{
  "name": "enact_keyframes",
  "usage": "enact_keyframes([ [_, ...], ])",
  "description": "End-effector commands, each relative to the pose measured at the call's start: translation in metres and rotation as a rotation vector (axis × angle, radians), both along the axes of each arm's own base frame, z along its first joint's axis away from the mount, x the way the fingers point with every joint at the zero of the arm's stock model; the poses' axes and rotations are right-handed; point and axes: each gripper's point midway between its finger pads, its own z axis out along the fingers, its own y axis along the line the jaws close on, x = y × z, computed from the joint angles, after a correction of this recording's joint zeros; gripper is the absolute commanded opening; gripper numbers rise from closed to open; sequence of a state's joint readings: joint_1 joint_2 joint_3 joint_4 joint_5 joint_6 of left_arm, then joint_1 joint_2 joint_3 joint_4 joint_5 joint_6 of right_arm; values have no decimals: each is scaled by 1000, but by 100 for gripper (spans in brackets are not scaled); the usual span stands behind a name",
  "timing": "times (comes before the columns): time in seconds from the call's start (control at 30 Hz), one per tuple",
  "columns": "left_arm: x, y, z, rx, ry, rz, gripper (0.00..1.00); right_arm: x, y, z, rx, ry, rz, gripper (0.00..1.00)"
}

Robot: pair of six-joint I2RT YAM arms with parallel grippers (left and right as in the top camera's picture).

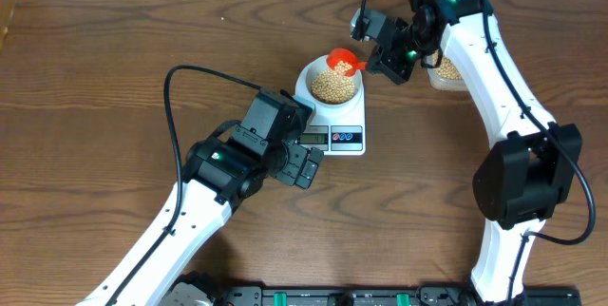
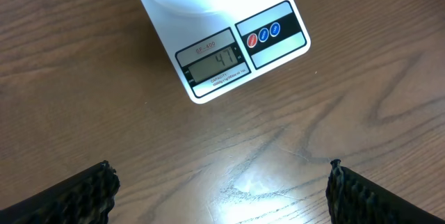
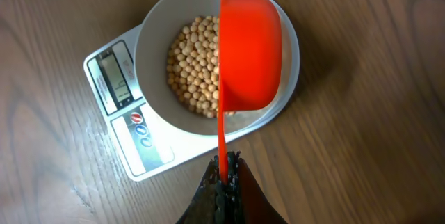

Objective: Scoop item into bowl and weigh 50g on scale
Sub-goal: 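Tilt the scoop to trickle chickpeas into the white bowl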

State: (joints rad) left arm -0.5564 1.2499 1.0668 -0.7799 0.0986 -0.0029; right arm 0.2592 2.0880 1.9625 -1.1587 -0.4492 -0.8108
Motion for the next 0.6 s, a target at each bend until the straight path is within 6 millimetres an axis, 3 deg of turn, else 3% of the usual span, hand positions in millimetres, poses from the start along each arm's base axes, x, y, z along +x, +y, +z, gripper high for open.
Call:
enact_keyframes([
  [0.0, 2, 1, 3, 0, -9, 7, 98, 4, 3, 2, -2, -20, 19, 1],
  [0.3, 2, 1, 3, 0, -8, 7, 99, 3, 4, 3, 5, -17, 21, 1],
  [0.57, 2, 1, 3, 0, -8, 7, 98, -4, 19, 12, 113, 11, 51, 1],
])
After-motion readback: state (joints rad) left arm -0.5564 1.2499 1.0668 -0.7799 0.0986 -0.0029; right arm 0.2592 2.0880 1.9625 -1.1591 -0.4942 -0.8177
